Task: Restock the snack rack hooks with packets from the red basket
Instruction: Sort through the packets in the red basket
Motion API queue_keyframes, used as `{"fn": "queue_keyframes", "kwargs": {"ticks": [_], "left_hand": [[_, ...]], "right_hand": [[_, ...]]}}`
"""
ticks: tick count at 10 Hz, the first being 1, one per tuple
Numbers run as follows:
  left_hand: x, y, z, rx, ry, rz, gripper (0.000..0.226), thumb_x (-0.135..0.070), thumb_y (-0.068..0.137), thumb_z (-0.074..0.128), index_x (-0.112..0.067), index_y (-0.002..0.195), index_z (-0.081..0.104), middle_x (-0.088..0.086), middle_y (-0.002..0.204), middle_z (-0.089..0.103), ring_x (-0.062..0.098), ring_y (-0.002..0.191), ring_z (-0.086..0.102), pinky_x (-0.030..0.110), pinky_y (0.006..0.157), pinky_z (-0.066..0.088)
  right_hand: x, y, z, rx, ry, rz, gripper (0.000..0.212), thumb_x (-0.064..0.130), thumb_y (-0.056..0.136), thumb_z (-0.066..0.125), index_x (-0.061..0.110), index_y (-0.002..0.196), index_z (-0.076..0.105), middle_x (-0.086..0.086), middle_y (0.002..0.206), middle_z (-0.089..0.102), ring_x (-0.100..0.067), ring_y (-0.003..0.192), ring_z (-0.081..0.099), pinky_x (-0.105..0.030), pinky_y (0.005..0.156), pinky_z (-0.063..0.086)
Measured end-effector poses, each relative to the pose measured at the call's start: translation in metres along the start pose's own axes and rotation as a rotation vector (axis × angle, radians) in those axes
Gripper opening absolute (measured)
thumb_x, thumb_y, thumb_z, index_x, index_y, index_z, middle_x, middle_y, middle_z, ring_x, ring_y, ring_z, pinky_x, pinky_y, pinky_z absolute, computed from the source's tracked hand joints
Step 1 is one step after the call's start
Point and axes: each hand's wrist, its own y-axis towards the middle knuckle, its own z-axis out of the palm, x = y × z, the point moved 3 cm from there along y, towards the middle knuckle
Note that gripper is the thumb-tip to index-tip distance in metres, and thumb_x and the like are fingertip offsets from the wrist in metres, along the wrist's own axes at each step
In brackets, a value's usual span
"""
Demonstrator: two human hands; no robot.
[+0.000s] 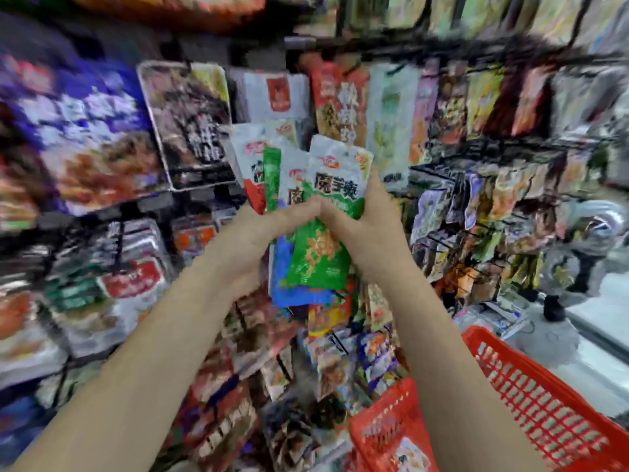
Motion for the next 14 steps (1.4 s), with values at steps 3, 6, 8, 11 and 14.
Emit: {"fn": "queue_keyframes", "kwargs": {"ticks": [3, 6, 8, 11, 14], "left_hand": [[-0.165, -0.080, -0.144, -0.271, 0.159, 0.321, 0.047, -0.022, 0.083, 0.076, 0.000, 0.124, 0.066, 0.024, 0.121, 0.070, 0.043, 0.108, 0.068, 0.060, 0.095, 0.053], [-0.274, -0.164, -0.220, -0.489, 0.159, 0.519, 0.047, -0.033, 0.078, 0.082, -0.001, 0.111, 0.073, 0.023, 0.113, 0.073, 0.042, 0.103, 0.069, 0.065, 0.095, 0.052], [-0.298, -0.160, -0.213, -0.407, 0.178, 0.524, 0.019, -0.025, 0.075, 0.078, -0.006, 0.079, 0.076, 0.011, 0.082, 0.077, 0.026, 0.065, 0.073, 0.049, 0.081, 0.061], [-0.316, -0.120, -0.185, -0.391, 0.201, 0.504, 0.018, -0.021, 0.087, 0.076, -0.003, 0.086, 0.074, 0.013, 0.085, 0.078, 0.027, 0.067, 0.075, 0.042, 0.067, 0.064], [-0.314, -0.103, -0.173, -0.352, 0.106, 0.497, 0.013, -0.019, 0.087, 0.072, -0.006, 0.091, 0.074, 0.012, 0.088, 0.078, 0.023, 0.067, 0.075, 0.038, 0.058, 0.063]], "right_hand": [[0.154, 0.049, 0.125, 0.077, 0.420, -0.119, 0.030, 0.043, 0.094, 0.062, 0.015, 0.100, 0.071, -0.030, 0.115, 0.065, -0.038, 0.096, 0.067, -0.054, 0.084, 0.052], [0.250, 0.085, 0.210, 0.022, 0.458, -0.478, 0.035, 0.019, 0.099, 0.061, 0.048, 0.118, 0.058, -0.030, 0.064, 0.045, -0.039, 0.054, 0.032, -0.035, 0.052, 0.034], [0.264, 0.120, 0.210, -0.132, 0.421, -0.400, 0.010, 0.023, 0.096, 0.069, 0.029, 0.103, 0.072, 0.021, 0.076, 0.062, 0.007, 0.064, 0.051, -0.011, 0.063, 0.039], [0.280, 0.163, 0.182, -0.307, 0.349, -0.455, 0.011, 0.020, 0.094, 0.070, 0.019, 0.104, 0.074, 0.006, 0.076, 0.063, -0.004, 0.060, 0.048, -0.020, 0.062, 0.043], [0.270, 0.198, 0.186, -0.141, 0.267, -0.357, 0.026, 0.025, 0.091, 0.073, 0.024, 0.117, 0.069, 0.019, 0.081, 0.049, -0.002, 0.080, 0.048, -0.018, 0.069, 0.044]]}}
